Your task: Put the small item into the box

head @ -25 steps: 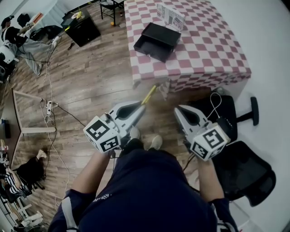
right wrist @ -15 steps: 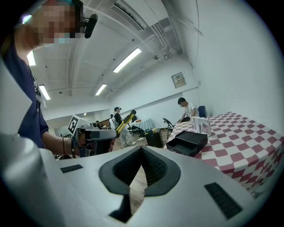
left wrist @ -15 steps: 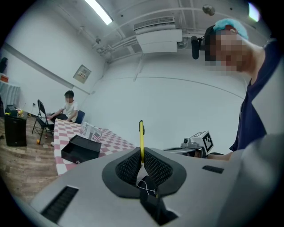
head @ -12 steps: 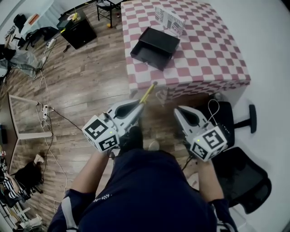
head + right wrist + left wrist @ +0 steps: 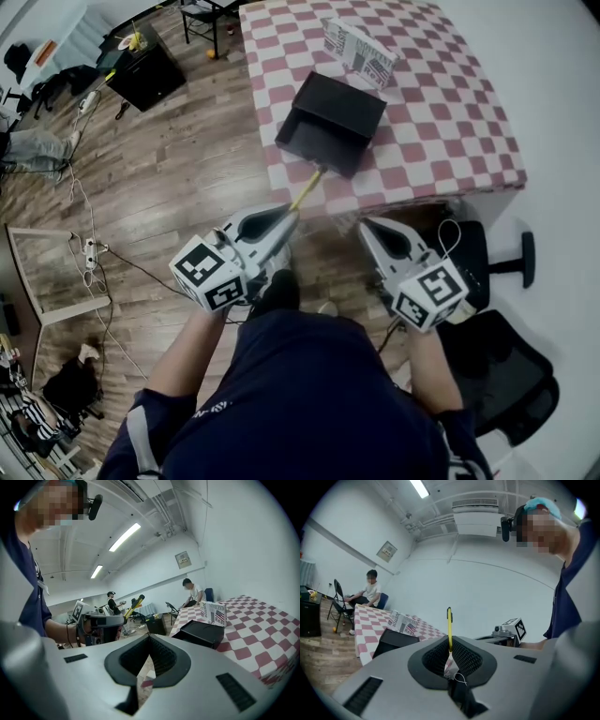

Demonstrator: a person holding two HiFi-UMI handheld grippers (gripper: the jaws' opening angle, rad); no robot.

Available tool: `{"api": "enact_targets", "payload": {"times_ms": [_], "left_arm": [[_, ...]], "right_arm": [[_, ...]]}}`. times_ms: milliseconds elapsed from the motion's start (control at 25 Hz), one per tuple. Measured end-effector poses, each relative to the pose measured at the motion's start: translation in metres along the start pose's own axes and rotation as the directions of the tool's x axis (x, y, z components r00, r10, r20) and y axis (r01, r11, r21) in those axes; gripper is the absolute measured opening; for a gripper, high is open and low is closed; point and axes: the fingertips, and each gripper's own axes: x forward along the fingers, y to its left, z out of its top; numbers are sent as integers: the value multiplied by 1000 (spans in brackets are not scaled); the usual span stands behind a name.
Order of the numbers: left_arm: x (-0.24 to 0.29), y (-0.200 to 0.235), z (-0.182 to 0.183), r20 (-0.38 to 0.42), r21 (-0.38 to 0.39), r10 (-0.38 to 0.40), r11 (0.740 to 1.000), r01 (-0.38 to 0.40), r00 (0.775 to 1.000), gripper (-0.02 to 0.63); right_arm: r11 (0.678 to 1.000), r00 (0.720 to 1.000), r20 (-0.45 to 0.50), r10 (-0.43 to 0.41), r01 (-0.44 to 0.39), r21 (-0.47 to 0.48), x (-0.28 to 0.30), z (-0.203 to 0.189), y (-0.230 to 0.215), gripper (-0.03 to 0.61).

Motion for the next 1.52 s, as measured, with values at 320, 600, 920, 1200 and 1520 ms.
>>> {"api": "enact_targets", "payload": {"times_ms": [320,600,920,1200,1520], "left_arm": [[14,93,27,-46,-10,-65,998,65,997,46],[36,142,36,-91,-1,-130,991,131,987,46],[62,179,23,-173,20,-139,989,145,975,46],[94,188,3,-250,55,-122,989,140,961,46],[135,195,-41,-445,139,-132,967,214,886,46]], "right_arm": [[997,997,-28,-70,71,22,83,29,-24,15],[991,990,-56,-126,128,46,125,41,-43,15],[988,987,-85,-138,143,52,145,43,-66,15],[991,991,-86,-105,112,78,150,37,-96,15],[987,993,-97,-72,85,137,144,23,-142,15]]}}
